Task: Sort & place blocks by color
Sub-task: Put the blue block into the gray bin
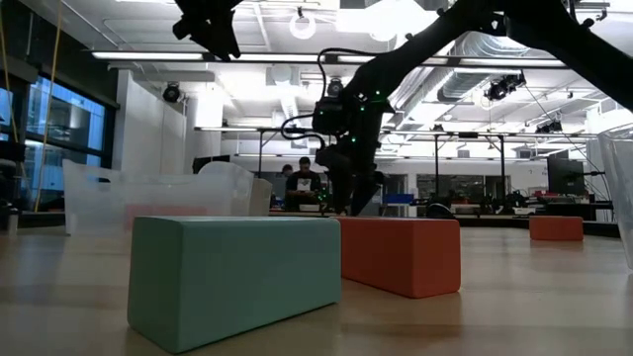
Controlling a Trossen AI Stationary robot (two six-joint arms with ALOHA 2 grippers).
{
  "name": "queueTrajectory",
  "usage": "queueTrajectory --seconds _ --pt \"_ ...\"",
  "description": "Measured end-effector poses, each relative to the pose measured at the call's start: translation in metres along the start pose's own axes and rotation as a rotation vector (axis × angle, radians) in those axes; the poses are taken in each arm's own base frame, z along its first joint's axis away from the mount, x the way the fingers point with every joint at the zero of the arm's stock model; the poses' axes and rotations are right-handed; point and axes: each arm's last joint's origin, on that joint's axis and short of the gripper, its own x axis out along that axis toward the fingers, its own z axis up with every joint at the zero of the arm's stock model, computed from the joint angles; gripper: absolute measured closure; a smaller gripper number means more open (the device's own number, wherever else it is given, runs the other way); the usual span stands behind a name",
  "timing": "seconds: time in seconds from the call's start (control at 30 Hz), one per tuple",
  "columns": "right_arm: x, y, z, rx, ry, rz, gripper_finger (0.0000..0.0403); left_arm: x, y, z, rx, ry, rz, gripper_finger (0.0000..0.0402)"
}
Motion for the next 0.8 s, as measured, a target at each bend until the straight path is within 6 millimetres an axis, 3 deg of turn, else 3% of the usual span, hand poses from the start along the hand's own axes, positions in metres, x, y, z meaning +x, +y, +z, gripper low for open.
queueTrajectory --seconds 0.63,0.8 --pt "0.008 -0.004 0.002 -0.008 -0.008 -0.045 0.0164 0.0 -0.001 0.0 0.001 0.0 -0.01 0.0235" --pt "0.021 -0.005 0.0 -0.007 0.027 -0.031 0.0164 0.0 -0.001 0.0 0.001 0.0 -0.008 0.0235"
